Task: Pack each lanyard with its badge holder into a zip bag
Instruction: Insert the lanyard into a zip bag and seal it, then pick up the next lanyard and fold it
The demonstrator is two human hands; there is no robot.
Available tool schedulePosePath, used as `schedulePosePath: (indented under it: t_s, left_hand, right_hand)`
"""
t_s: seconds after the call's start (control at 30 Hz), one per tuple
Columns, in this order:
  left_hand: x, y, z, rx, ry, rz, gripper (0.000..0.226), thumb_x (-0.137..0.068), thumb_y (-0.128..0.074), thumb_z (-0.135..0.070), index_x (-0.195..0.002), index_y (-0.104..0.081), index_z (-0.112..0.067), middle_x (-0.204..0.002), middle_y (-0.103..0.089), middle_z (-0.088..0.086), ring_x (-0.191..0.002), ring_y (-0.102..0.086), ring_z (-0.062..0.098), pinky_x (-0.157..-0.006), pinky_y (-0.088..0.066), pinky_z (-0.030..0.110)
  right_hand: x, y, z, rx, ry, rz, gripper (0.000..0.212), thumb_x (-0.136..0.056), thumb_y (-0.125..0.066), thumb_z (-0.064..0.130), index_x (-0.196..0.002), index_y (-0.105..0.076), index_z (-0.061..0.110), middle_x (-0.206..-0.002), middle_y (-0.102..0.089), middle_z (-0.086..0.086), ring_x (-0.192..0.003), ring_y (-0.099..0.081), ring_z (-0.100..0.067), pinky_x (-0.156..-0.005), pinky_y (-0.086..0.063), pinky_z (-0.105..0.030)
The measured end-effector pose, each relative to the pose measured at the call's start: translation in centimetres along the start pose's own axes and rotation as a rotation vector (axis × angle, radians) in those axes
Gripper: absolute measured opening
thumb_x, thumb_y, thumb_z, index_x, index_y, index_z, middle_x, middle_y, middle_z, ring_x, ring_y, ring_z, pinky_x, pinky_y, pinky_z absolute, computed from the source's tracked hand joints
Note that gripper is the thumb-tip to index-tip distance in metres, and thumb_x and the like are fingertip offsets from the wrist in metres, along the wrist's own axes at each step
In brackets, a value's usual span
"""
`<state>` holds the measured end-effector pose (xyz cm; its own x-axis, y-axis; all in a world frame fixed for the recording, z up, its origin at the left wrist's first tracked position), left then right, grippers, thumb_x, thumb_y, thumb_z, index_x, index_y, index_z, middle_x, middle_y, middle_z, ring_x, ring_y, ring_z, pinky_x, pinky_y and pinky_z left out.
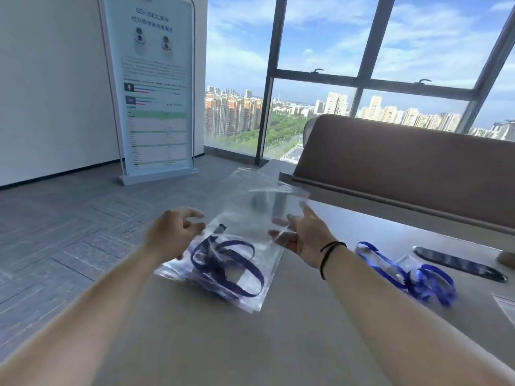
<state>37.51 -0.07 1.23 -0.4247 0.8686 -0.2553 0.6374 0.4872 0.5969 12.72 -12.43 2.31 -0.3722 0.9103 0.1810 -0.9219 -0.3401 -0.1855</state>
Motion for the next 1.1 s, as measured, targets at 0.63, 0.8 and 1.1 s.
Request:
schedulePosePath:
  t_s: [0.63,0.8,1.1]
  left_hand:
    - [2.2,-6.8,-0.1,-0.690,-0.084,0.281,0.045,-0.104,-0.024,-0.041,-0.142,-0.046,-0.028,-0.154,-0.042,-0.008,-0.144,-0.031,0.013,-0.118,-0.025,0.037]
    - [1.7,-7.3,0.7,-0.674,0.002,0.418,0.057,-0.103,-0.018,-0.042,-0.159,-0.017,-0.030,-0.167,-0.007,-0.011,-0.154,-0.002,0.012,-0.125,-0.007,0.040]
    - [2.6,-6.4,-1.0,-0.719,-0.164,0.196,0.046,-0.101,-0.028,-0.045,-0.134,-0.056,-0.029,-0.147,-0.051,-0.010,-0.139,-0.041,0.014,-0.113,-0.031,0.039]
  right_hand:
    - [-2.1,-6.9,-9.2,1.361,0.268,0.228,0.049,-0.104,-0.022,0.048,-0.152,-0.029,0.041,-0.166,-0.015,0.008,-0.153,-0.004,-0.013,-0.123,0.003,-0.044]
    - [-1.4,-7.1,-9.3,1.419,0.300,0.197,0.051,-0.103,-0.018,0.050,-0.153,-0.024,0.040,-0.166,-0.013,0.009,-0.153,-0.004,-0.014,-0.123,0.003,-0.043]
    - [-0.7,-5.7,-8.5,1.167,0.364,0.166,0.047,-0.106,-0.029,0.044,-0.151,-0.036,0.034,-0.163,-0.024,0.011,-0.153,-0.010,-0.014,-0.124,0.001,-0.043]
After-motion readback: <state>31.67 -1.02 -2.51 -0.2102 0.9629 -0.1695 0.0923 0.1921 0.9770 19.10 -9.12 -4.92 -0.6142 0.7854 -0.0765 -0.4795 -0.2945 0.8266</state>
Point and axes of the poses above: each hand's wrist, its own x-axis away from the middle knuckle, its own y-axis out of the back of the hand, z = x × y, the point moved 3 cm from there along -x, towards the middle knuckle
